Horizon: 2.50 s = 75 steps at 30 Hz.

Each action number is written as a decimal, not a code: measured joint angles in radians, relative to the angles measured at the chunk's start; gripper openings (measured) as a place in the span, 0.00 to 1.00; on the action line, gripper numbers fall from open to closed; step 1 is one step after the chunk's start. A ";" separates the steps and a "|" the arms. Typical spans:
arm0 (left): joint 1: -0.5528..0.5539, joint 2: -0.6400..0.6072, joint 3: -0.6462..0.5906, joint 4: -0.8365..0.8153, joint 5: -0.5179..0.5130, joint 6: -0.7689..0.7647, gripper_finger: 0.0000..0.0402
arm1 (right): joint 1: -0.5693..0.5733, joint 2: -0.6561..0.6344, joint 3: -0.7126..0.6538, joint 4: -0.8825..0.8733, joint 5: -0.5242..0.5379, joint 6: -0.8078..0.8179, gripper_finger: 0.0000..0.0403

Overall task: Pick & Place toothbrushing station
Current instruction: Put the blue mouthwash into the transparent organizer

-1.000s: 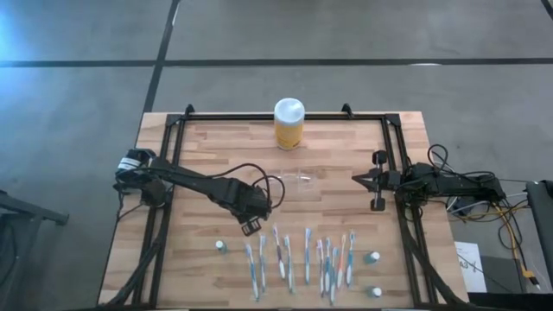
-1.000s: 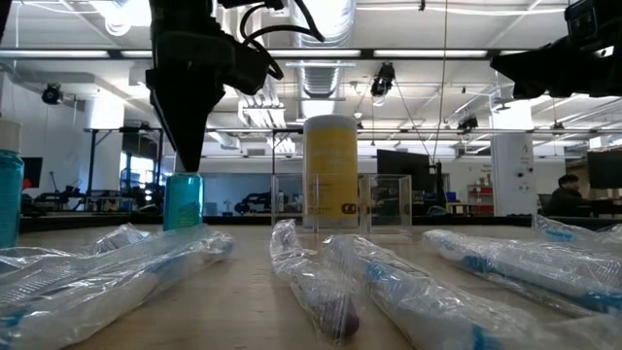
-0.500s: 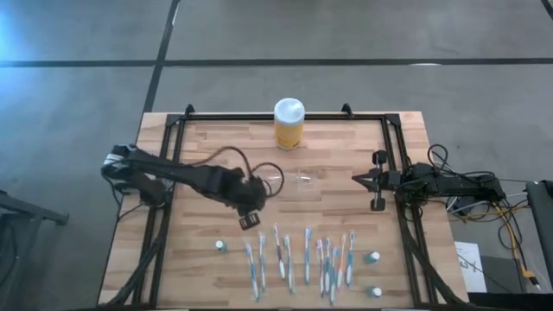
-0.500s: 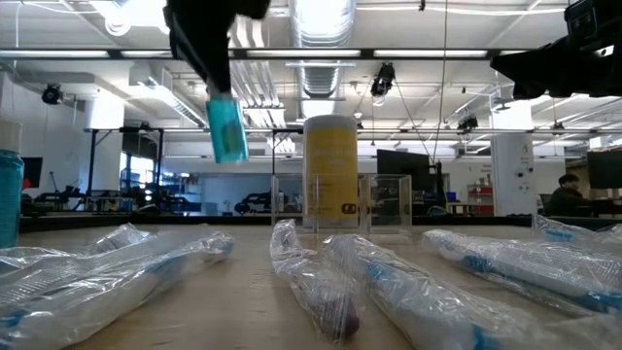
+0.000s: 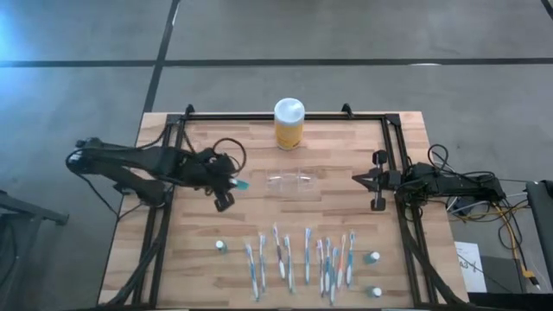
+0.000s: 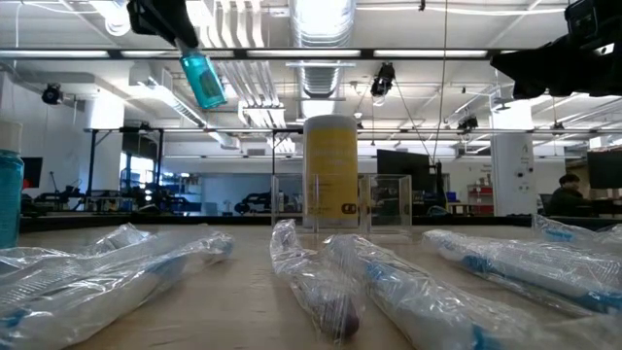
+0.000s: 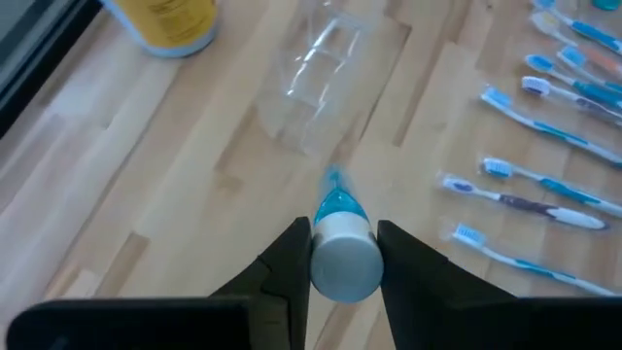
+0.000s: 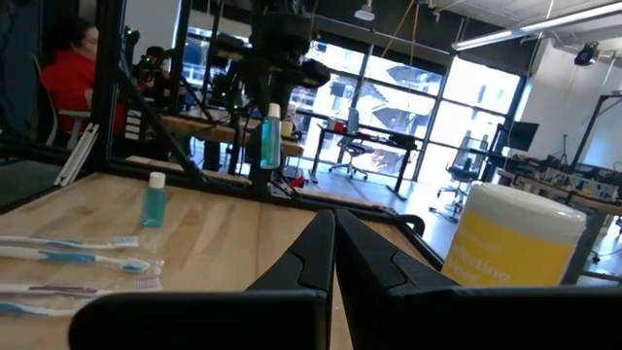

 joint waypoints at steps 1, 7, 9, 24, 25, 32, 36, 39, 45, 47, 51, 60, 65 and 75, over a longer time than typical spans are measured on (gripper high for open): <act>0.004 -0.020 -0.021 0.001 0.000 -0.006 0.24 | 0.000 0.000 0.000 0.000 0.000 0.002 0.02; 0.028 -0.104 -0.127 0.001 0.004 -0.078 0.24 | 0.000 0.000 0.000 0.000 0.000 0.002 0.02; 0.033 -0.115 -0.144 0.005 0.011 -0.084 0.24 | 0.000 0.000 0.000 0.000 0.000 0.002 0.02; 0.240 0.111 0.064 0.096 0.222 0.277 0.24 | 0.000 0.000 0.000 0.023 0.000 0.002 0.02; 0.256 0.147 0.098 0.092 0.246 0.319 0.24 | 0.000 0.000 0.000 0.023 0.000 0.002 0.02; 0.314 0.438 0.424 -0.006 0.274 0.581 0.24 | 0.000 0.000 0.000 0.023 0.000 -0.001 0.02; 0.314 0.594 0.608 -0.068 0.274 0.739 0.24 | 0.000 0.000 0.000 0.022 0.000 -0.001 0.02; 0.313 0.691 0.727 -0.106 0.275 0.824 0.24 | 0.000 0.000 0.000 0.021 0.000 -0.001 0.02; 0.314 0.834 0.894 -0.180 0.273 0.897 0.24 | 0.000 0.000 0.000 0.020 0.000 -0.001 0.02; 0.314 0.869 0.922 -0.197 0.273 0.897 0.24 | 0.000 0.001 0.000 0.021 0.000 -0.001 0.02; 0.315 0.903 0.925 -0.217 0.272 0.906 0.24 | 0.000 0.001 0.000 0.020 0.000 -0.001 0.02; 0.327 0.901 0.840 -0.194 0.270 0.939 0.24 | 0.000 0.001 0.000 0.020 0.000 -0.001 0.02; 0.335 0.899 0.781 -0.108 0.269 0.959 0.24 | 0.000 0.001 0.000 0.020 0.000 -0.001 0.02; 0.359 0.897 0.715 -0.051 0.271 0.968 0.24 | 0.000 0.001 0.000 0.021 0.000 -0.005 0.02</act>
